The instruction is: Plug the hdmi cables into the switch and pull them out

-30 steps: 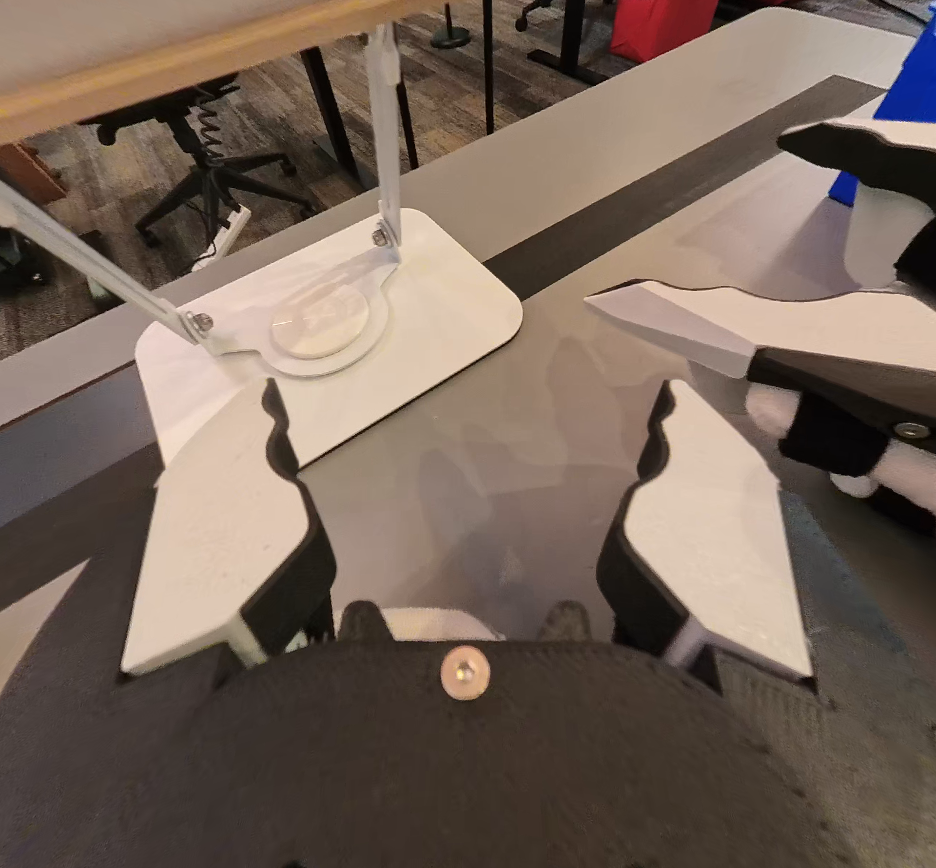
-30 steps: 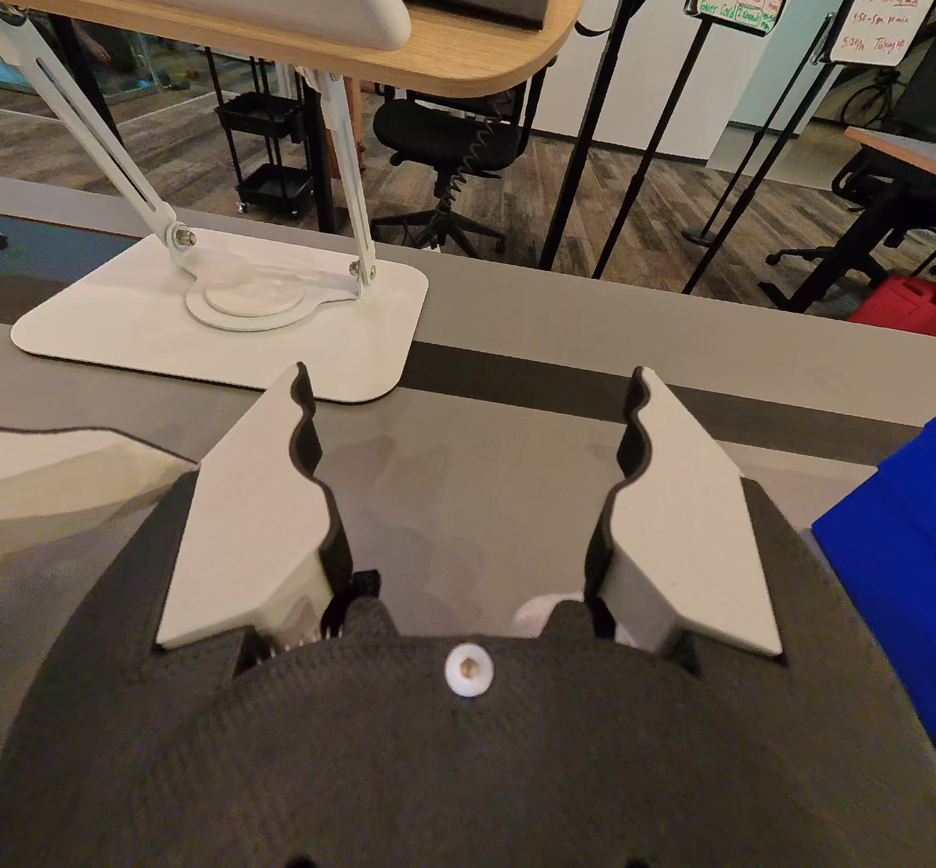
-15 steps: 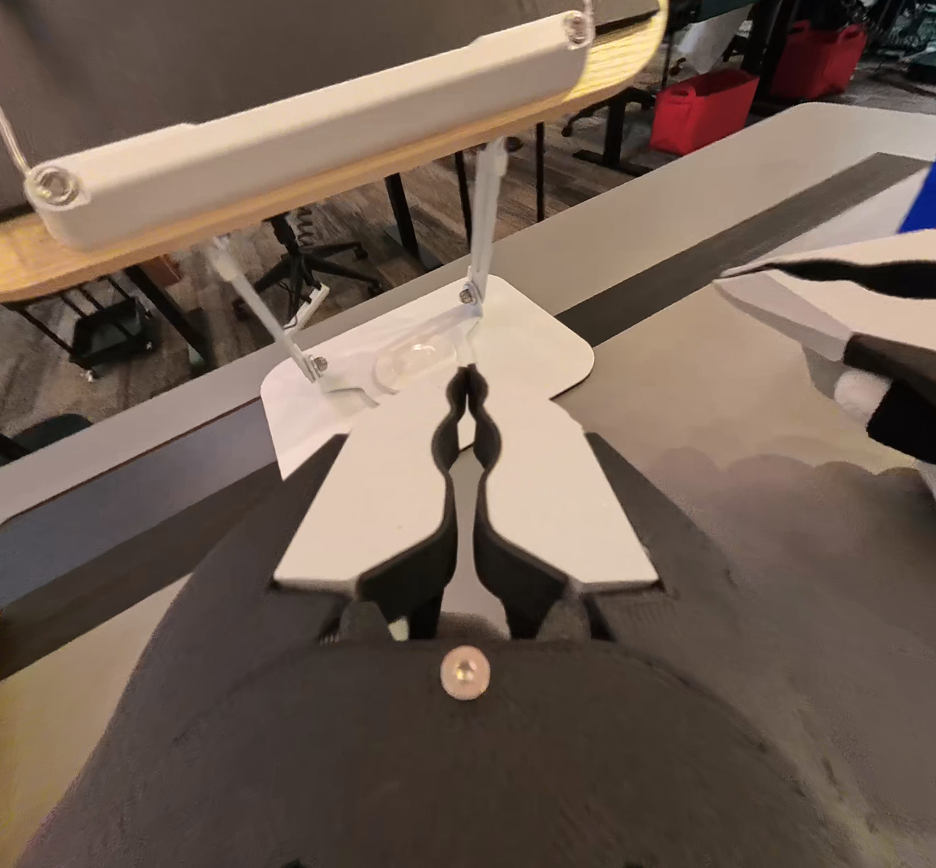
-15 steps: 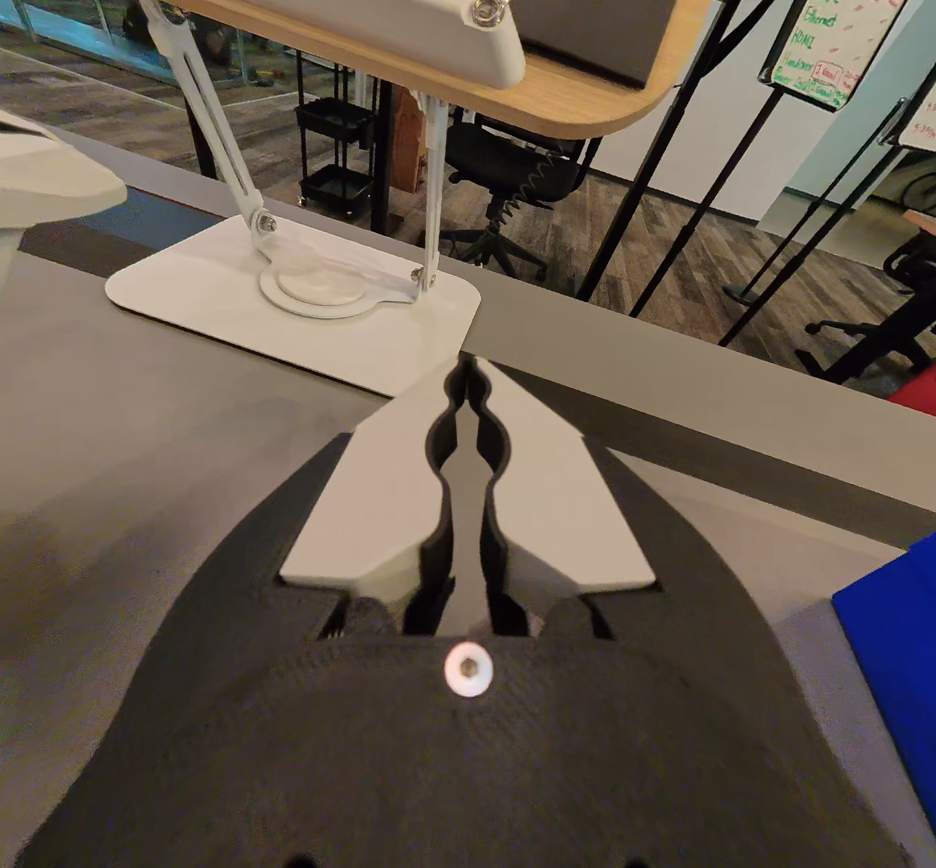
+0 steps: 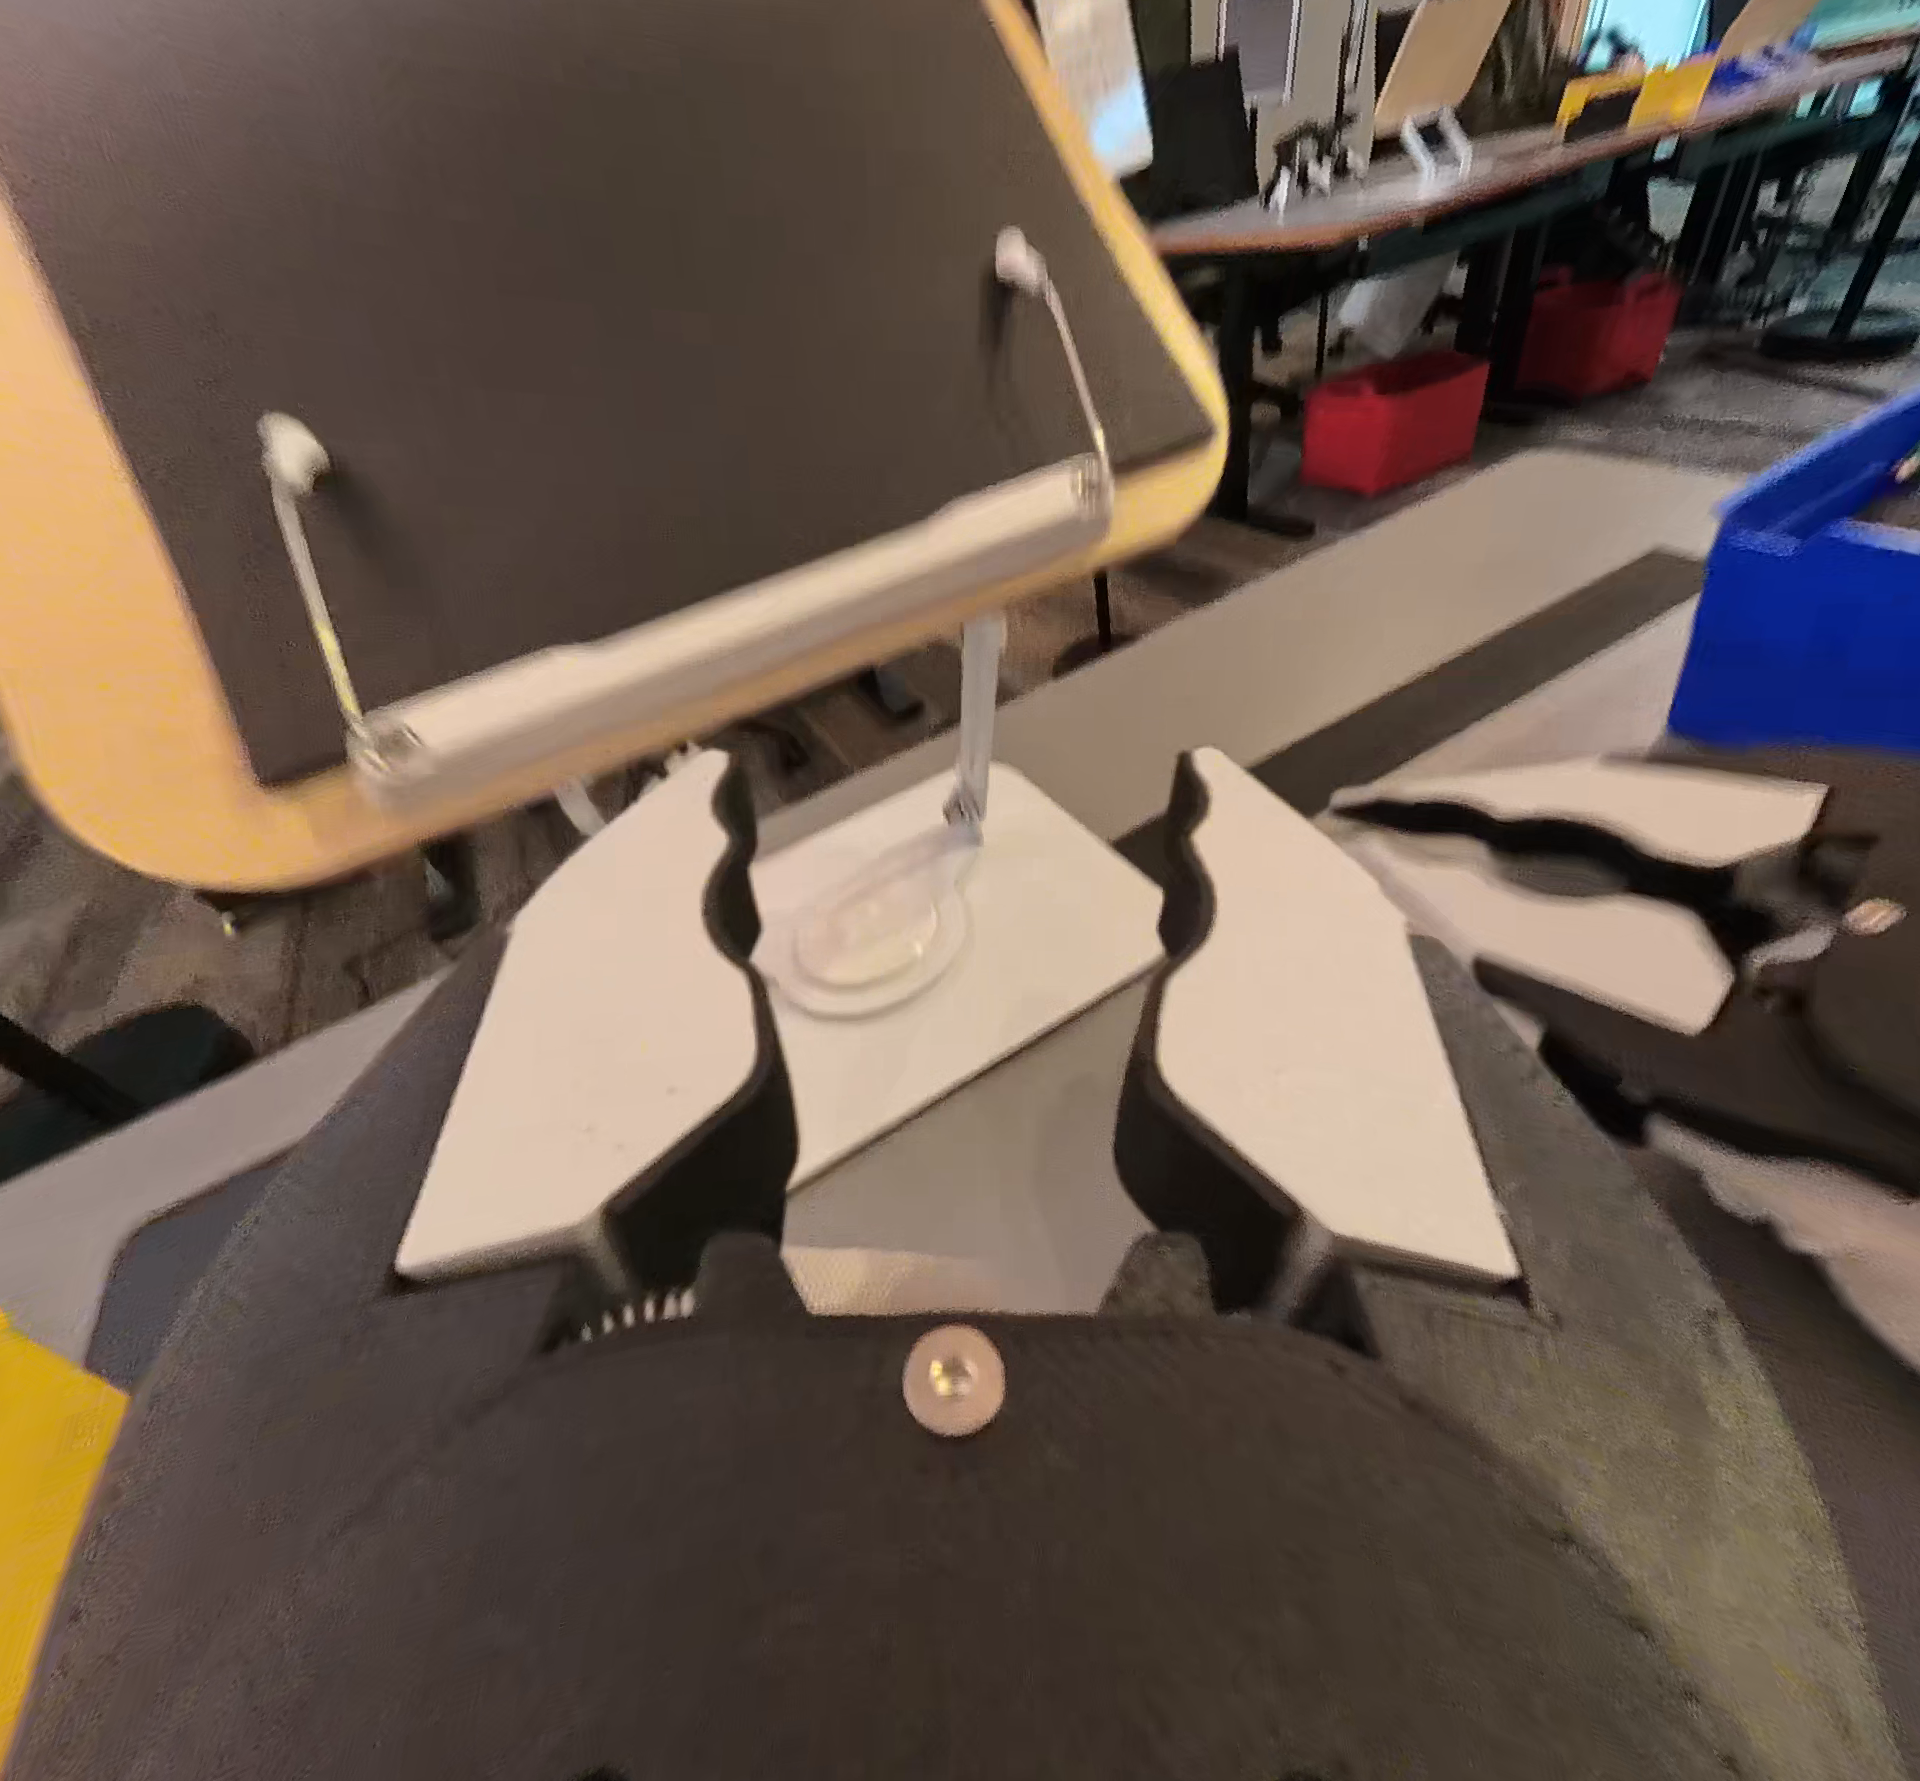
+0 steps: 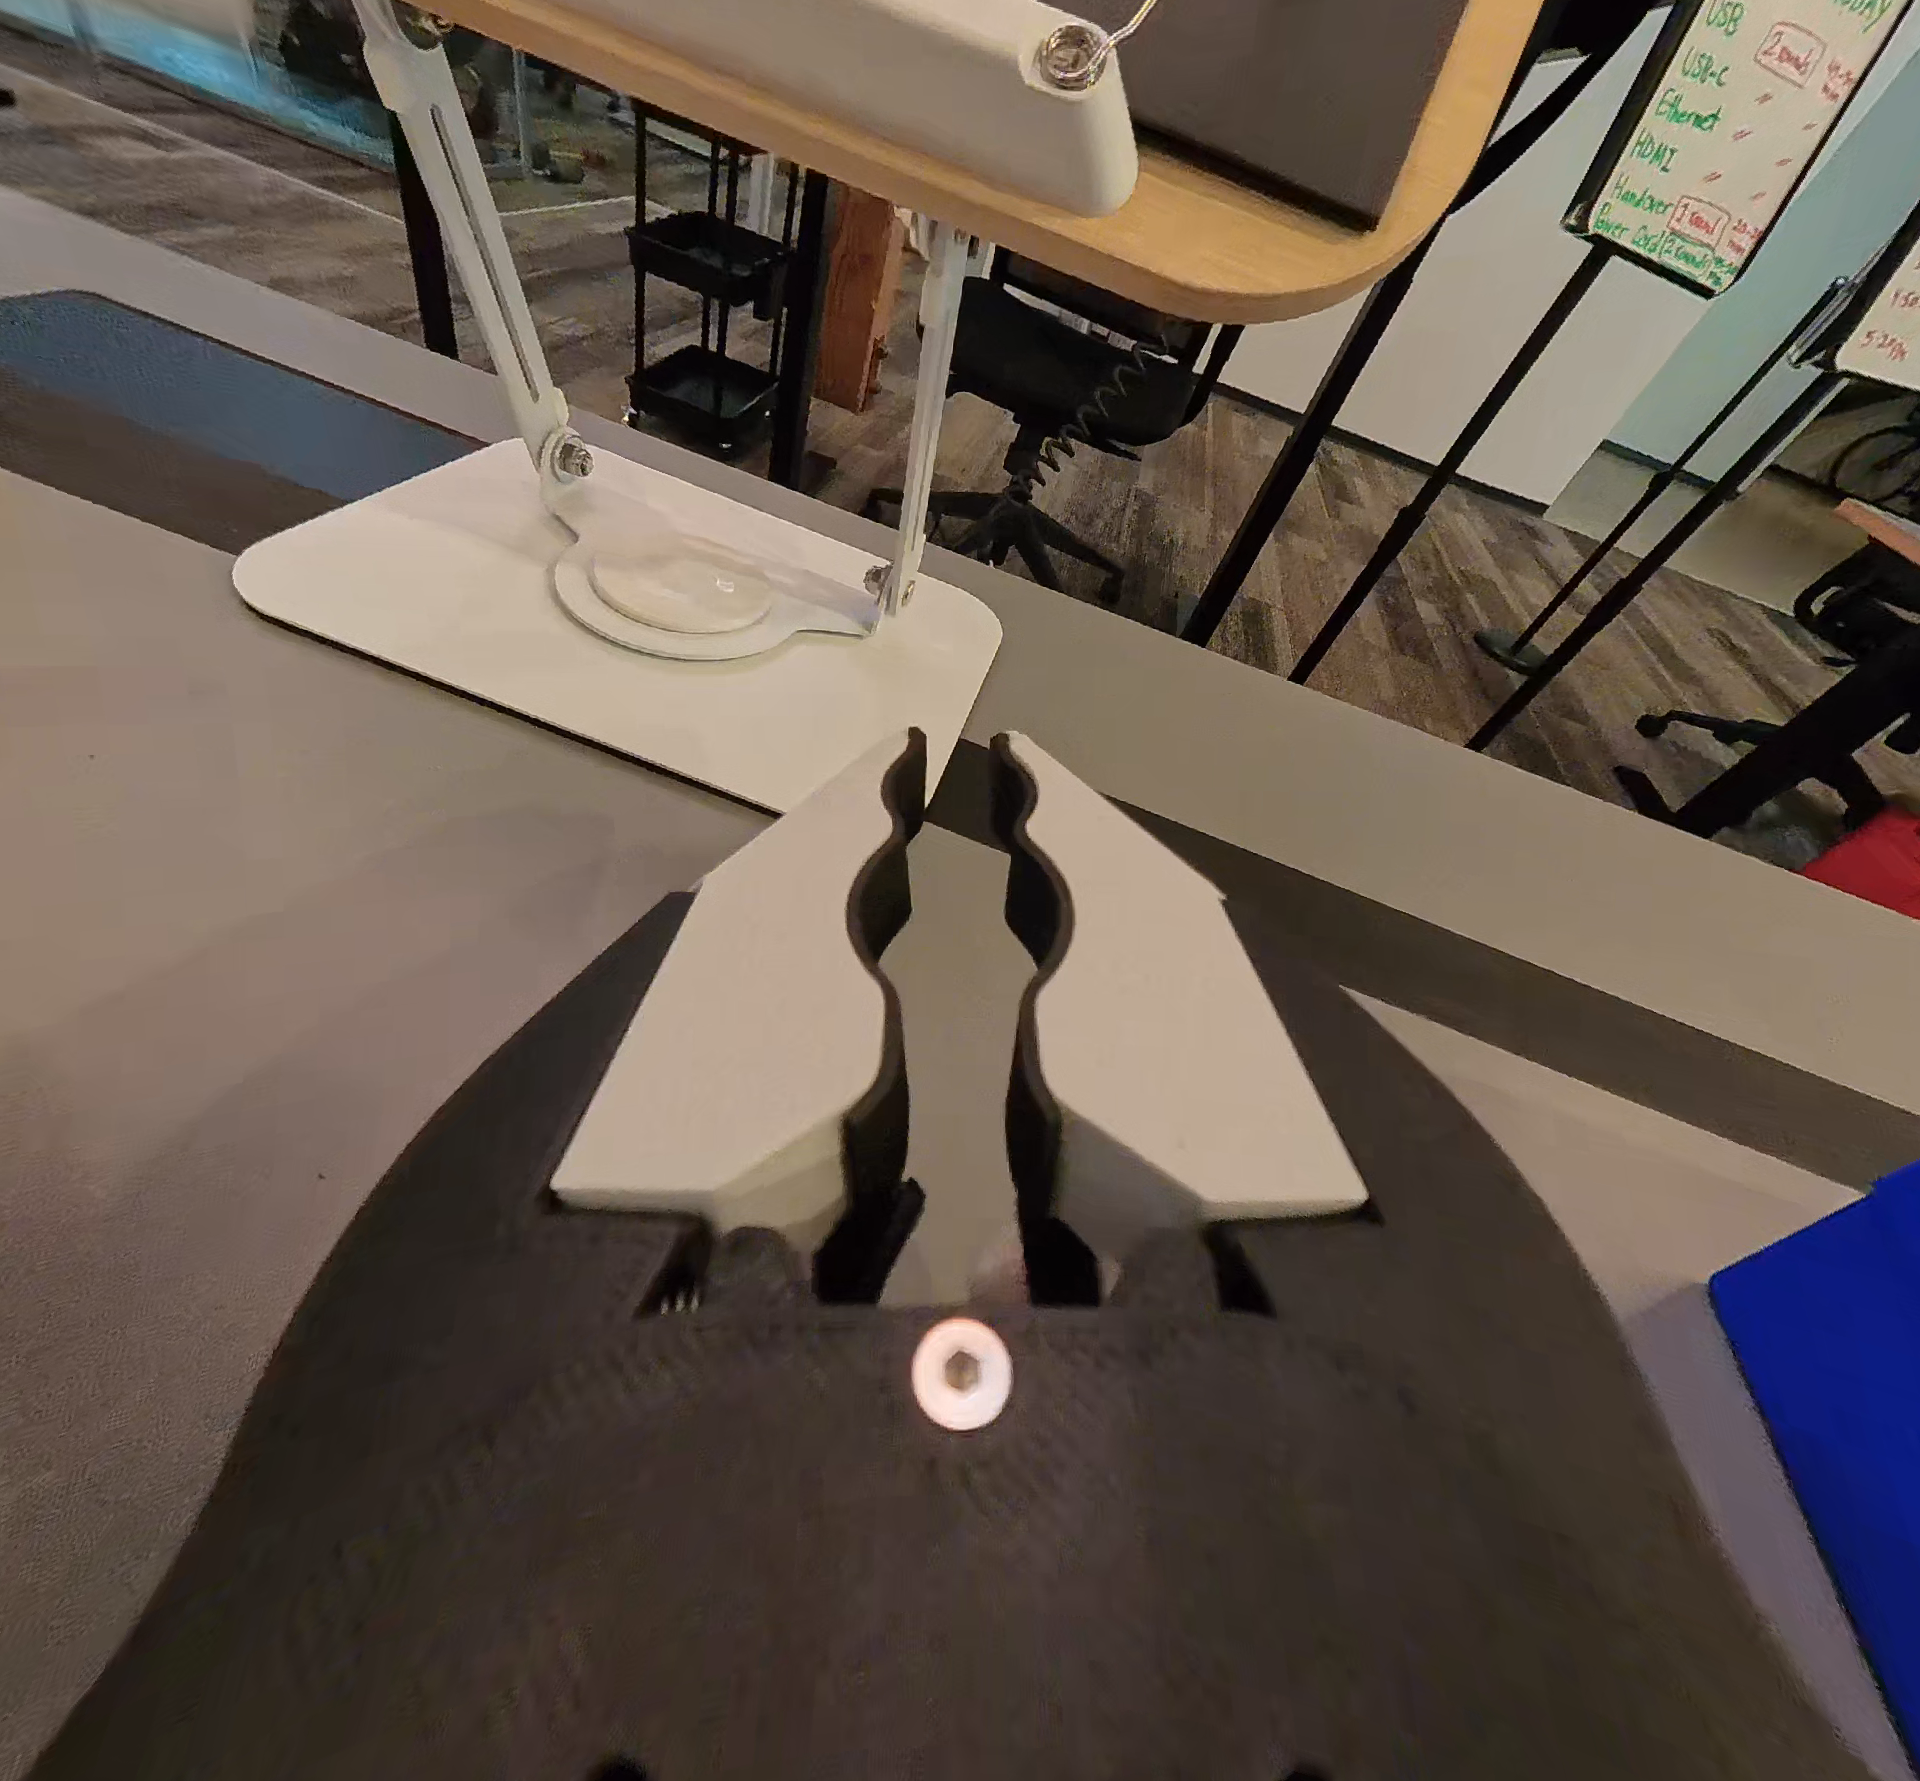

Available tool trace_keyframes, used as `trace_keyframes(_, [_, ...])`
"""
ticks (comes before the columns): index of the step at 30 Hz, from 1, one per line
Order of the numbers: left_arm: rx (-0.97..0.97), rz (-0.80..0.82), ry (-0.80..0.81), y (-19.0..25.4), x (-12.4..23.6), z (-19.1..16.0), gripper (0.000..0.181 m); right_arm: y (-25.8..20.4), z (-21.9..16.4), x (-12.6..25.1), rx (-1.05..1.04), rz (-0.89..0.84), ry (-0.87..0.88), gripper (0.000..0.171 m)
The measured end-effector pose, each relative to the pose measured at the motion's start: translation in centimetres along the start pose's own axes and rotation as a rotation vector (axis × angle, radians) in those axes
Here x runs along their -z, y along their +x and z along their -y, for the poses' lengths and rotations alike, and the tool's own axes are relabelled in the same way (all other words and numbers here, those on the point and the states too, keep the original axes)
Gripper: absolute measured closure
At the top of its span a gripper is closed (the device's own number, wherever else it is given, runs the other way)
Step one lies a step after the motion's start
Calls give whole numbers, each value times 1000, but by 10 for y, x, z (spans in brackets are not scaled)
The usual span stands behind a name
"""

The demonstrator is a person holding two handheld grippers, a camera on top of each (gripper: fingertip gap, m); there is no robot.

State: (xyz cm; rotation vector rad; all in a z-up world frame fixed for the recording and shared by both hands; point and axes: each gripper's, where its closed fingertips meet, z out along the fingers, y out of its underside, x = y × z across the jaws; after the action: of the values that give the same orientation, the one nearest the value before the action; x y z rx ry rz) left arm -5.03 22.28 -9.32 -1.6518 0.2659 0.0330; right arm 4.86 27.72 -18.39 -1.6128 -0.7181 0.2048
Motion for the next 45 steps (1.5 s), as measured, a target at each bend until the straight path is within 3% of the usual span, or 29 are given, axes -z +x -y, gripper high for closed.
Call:
trace_keyframes(1, [-4, 4, 37, -2, 8, 18, 102, 0, -1, -1, 10, -2, -2, 161])
trace_keyframes(6, [-115, 76, 128, -29, 54, 93, 98, -2, 2, 0, 51, 0, 20, 158])
trace_keyframes(11, [-273, 217, -43, -104, 86, 93, 99, -7, 3, 1, 87, 4, 28, 158])
trace_keyframes(16, [-275, 325, -294, -211, 116, 37, 107, -6, 3, 1, 70, 9, 28, 158])
trace_keyframes(20, [-159, 328, -509, -281, 131, -24, 120, -8, 2, -1, 66, 24, 18, 157])
trace_keyframes(23, [-108, 317, -714, -317, 137, -73, 118, -12, 2, -2, 66, 38, 18, 157])
trace_keyframes(26, [12, 216, -870, -323, 131, -114, 110, -13, 2, -4, 62, 46, 14, 157])
trace_keyframes(33, [49, 88, -1163, -324, 108, -185, 102, -15, 0, -5, 65, 56, 1, 157])
trace_keyframes(38, [-12, 90, -1359, -337, 102, -225, 99, -15, 0, -6, 65, 63, -4, 156])
trace_keyframes(43, [12, 30, -1424, -333, 92, -233, 120, -16, -1, -7, 57, 70, -9, 156])
trace_keyframes(45, [10, 15, -1434, -332, 89, -233, 120, -16, -1, -8, 54, 72, -11, 156])
